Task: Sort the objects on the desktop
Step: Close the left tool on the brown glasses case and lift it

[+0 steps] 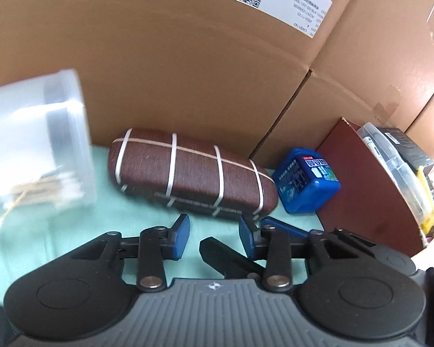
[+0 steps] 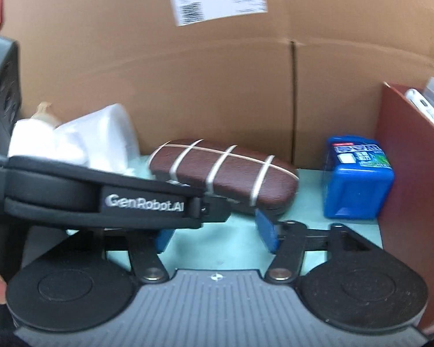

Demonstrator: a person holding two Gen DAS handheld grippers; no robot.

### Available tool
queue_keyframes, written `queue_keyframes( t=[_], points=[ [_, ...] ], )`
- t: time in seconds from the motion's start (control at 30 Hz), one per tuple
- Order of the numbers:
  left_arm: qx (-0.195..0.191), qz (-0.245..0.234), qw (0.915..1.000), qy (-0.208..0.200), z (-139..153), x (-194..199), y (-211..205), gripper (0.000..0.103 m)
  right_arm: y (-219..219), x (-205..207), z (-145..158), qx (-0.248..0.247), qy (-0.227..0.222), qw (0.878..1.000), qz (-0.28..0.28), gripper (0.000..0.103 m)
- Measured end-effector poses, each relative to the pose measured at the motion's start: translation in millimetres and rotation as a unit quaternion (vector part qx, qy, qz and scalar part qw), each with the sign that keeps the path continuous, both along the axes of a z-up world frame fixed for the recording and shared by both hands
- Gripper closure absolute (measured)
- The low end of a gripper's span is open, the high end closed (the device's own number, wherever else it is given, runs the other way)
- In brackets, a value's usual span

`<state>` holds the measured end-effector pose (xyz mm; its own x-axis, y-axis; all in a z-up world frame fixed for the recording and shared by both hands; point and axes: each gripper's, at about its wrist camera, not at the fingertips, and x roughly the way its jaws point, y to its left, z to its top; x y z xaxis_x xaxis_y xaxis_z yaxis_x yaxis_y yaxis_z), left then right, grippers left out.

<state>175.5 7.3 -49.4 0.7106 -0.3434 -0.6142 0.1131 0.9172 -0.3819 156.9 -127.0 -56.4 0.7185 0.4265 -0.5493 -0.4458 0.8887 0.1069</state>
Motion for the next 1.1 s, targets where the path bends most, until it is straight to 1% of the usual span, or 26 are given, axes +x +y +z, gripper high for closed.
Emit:
queue_keyframes(
  t=[0.07,0.1,0.13,0.17,0.23,0.3,0.33,0.4,0.43,0.5,0.57,0.63,0.7,0.73,0.8,0.83,0.9,0.93,0.97,1.1],
  points=[
    [-0.003,0.012,0.9999,-0.006,2,-11,4,0.057,2,-6,2,-0.016,-0.015,1.0,0.006,0.033],
    [-0.004,0.025,0.9997,-0.007,1,-14,10,0.048,2,-6,2,-0.021,-0.021,1.0,0.002,0.021],
    [0.0,0.038,0.9993,-0.008,2,-12,11,0.04,1,2,3,-0.025,-0.025,0.999,-0.007,0.013],
    [0.003,0.046,0.9989,-0.011,3,-12,13,0.038,2,3,3,-0.03,-0.031,0.999,-0.011,0.012],
    [0.003,0.056,0.9984,-0.009,2,-3,12,0.038,6,8,4,-0.051,-0.038,0.998,-0.011,0.012],
    [-0.003,0.062,0.998,-0.007,5,3,10,0.038,11,12,1,-0.094,-0.035,0.994,-0.037,0.012],
    [-0.006,0.058,0.9983,-0.011,6,4,9,0.035,8,14,0,-0.094,-0.033,0.994,-0.041,0.012],
    [-0.003,0.052,0.9984,-0.023,6,1,9,0.031,-1,21,0,-0.06,-0.024,0.998,-0.028,0.012],
    [-0.001,0.057,0.9981,-0.024,6,2,9,0.03,-3,27,0,-0.048,-0.021,0.998,-0.02,0.012],
    [-0.006,0.077,0.9968,-0.024,5,1,15,0.03,-1,39,-4,-0.051,-0.009,0.999,-0.014,0.012],
    [-0.006,0.091,0.9957,-0.018,4,3,21,0.03,2,47,-8,-0.057,0.0,0.998,-0.012,0.016],
    [-0.004,0.099,0.995,-0.009,3,3,28,0.031,1,41,-8,-0.051,-0.001,0.999,-0.005,0.021],
    [-0.008,0.103,0.9946,-0.005,2,1,33,0.031,-1,26,-4,-0.029,0.007,0.999,0.02,0.026],
    [-0.011,0.101,0.9948,-0.003,2,-1,35,0.031,-1,16,-1,-0.021,0.009,0.999,0.04,0.027],
    [-0.014,0.099,0.995,-0.004,2,-7,40,0.031,2,-7,2,-0.031,-0.004,0.996,0.079,0.031],
    [-0.012,0.102,0.9947,-0.005,2,-10,42,0.031,4,-16,4,-0.044,-0.019,0.995,0.083,0.031],
    [-0.012,0.108,0.994,-0.003,2,-12,44,0.031,2,-15,10,-0.056,-0.044,0.995,0.072,0.028],
    [-0.013,0.11,0.9938,-0.001,1,-12,44,0.03,1,-12,11,-0.057,-0.048,0.995,0.064,0.027],
    [-0.014,0.111,0.9937,-0.001,1,-11,44,0.03,2,-14,14,-0.06,-0.044,0.996,0.057,0.027],
    [-0.014,0.107,0.9941,0.001,1,-7,43,0.028,12,0,13,-0.075,-0.033,0.995,0.061,0.027]
  ],
)
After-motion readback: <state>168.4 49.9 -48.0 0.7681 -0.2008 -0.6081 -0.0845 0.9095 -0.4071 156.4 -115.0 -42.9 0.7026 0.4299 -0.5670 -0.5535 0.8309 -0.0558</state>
